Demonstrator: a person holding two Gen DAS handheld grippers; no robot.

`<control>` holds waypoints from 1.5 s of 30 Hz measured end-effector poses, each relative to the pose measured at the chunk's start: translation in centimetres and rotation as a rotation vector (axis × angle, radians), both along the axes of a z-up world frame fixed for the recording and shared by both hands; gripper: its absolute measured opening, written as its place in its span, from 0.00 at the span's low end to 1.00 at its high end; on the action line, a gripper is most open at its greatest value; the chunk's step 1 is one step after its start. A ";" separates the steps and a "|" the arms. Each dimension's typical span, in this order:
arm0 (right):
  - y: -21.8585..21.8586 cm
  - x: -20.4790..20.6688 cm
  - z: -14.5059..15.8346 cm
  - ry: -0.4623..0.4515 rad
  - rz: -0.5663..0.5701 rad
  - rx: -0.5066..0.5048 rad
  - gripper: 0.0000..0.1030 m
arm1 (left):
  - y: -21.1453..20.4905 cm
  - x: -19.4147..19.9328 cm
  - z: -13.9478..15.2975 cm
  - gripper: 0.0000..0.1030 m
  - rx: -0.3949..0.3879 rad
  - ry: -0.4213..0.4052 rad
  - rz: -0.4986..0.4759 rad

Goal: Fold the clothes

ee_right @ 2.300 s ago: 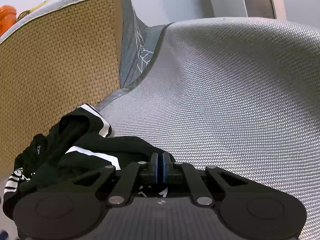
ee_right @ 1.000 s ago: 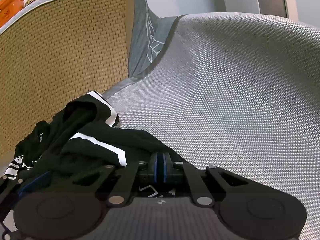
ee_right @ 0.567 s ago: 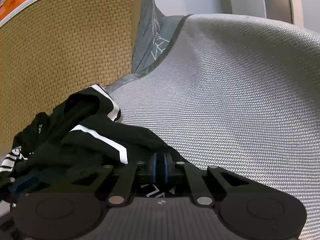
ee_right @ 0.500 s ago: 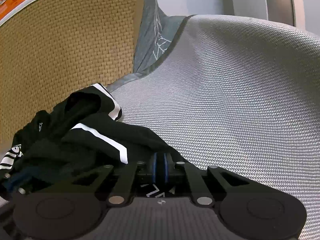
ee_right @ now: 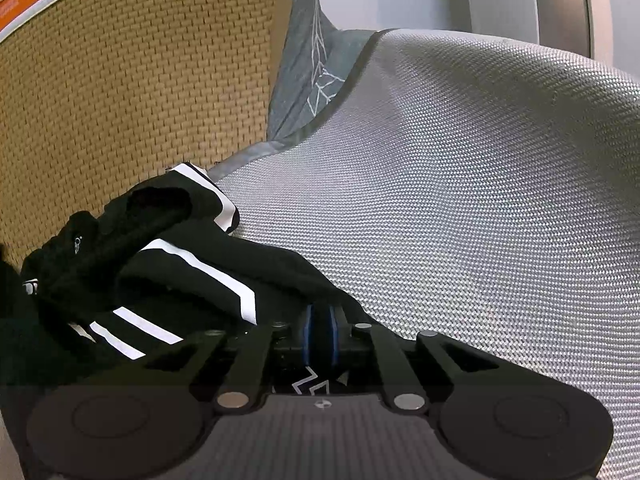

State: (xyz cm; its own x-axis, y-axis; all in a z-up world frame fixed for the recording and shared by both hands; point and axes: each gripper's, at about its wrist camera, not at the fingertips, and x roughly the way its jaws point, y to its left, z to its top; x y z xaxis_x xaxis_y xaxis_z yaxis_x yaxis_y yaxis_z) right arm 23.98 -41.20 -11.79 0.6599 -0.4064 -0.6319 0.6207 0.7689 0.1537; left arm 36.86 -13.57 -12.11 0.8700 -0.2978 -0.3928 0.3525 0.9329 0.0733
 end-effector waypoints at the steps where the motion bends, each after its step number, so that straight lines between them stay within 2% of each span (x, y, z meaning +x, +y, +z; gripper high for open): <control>1: 0.1 0.0 0.0 0.002 0.001 -0.004 0.11 | 0.9 0.0 0.1 0.07 -0.002 -0.001 0.017; 7: 0.4 0.2 0.0 0.012 0.011 -0.028 0.12 | 5.2 0.1 0.5 0.07 -0.005 -0.009 0.091; 14: 1.4 0.6 0.1 0.036 0.033 -0.081 0.12 | 10.3 0.4 2.6 0.07 -0.049 -0.044 0.202; 23: 1.8 1.0 -0.2 0.057 0.055 -0.121 0.13 | 14.4 -0.9 2.3 0.08 0.001 -0.031 0.264; 30: 1.7 0.7 -0.4 0.052 0.056 -0.114 0.13 | 16.3 -0.8 1.6 0.08 -0.032 0.034 0.323; 35: 1.6 0.5 -0.3 0.047 0.062 -0.114 0.14 | 18.3 0.2 0.4 0.12 -0.101 0.173 0.348; 40: 1.8 0.7 -0.3 0.056 0.066 -0.121 0.15 | 20.1 0.3 0.0 0.25 -0.204 0.267 0.329; 45: 1.8 0.6 -0.4 0.059 0.069 -0.126 0.15 | 21.5 0.7 0.6 0.41 -0.228 0.323 0.290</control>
State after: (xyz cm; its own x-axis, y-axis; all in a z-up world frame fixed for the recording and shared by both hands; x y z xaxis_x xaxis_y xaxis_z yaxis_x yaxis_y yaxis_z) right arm 24.62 -39.37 -12.19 0.6521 -0.4395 -0.6178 0.5707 0.8210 0.0182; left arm 37.54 7.96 -11.49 0.7739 -0.1711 -0.6097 0.0470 0.9757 -0.2142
